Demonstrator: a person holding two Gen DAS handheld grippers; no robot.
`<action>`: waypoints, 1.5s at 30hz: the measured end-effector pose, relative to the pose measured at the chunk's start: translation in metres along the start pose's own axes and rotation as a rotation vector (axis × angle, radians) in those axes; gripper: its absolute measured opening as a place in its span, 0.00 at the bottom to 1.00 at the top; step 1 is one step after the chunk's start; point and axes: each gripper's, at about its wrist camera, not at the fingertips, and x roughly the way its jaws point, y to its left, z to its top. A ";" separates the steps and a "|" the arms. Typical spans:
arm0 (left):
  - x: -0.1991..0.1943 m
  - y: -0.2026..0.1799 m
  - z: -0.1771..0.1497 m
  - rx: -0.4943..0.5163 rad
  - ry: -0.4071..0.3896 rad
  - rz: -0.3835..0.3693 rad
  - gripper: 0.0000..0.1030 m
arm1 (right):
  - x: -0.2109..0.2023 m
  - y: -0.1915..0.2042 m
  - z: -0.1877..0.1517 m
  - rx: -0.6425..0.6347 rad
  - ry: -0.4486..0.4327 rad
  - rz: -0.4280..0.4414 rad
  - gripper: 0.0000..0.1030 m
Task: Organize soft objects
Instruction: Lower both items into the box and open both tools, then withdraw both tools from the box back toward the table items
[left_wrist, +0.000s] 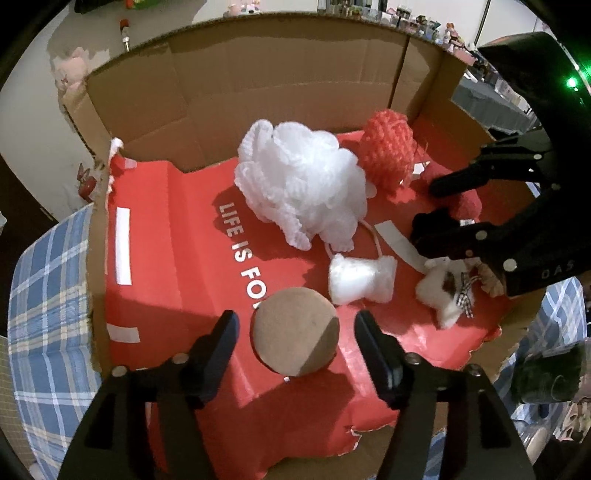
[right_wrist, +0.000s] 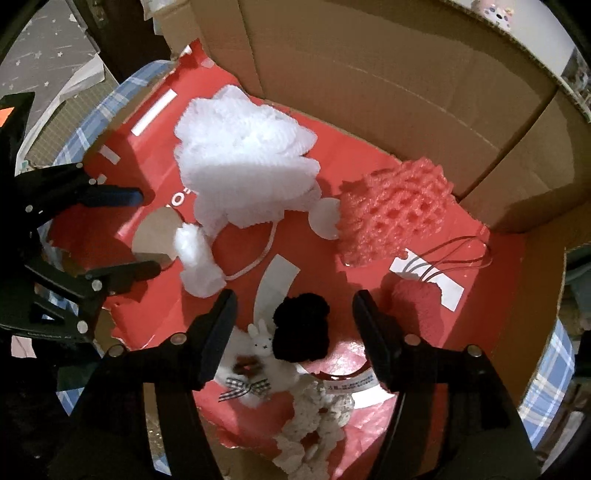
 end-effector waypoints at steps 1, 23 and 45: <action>-0.003 0.001 -0.001 -0.002 -0.008 0.002 0.71 | -0.003 0.000 -0.001 0.000 -0.006 -0.004 0.62; -0.175 -0.064 -0.083 -0.038 -0.430 0.024 0.99 | -0.189 0.061 -0.122 0.119 -0.488 -0.122 0.78; -0.189 -0.150 -0.223 -0.129 -0.659 0.116 1.00 | -0.184 0.156 -0.327 0.276 -0.854 -0.387 0.89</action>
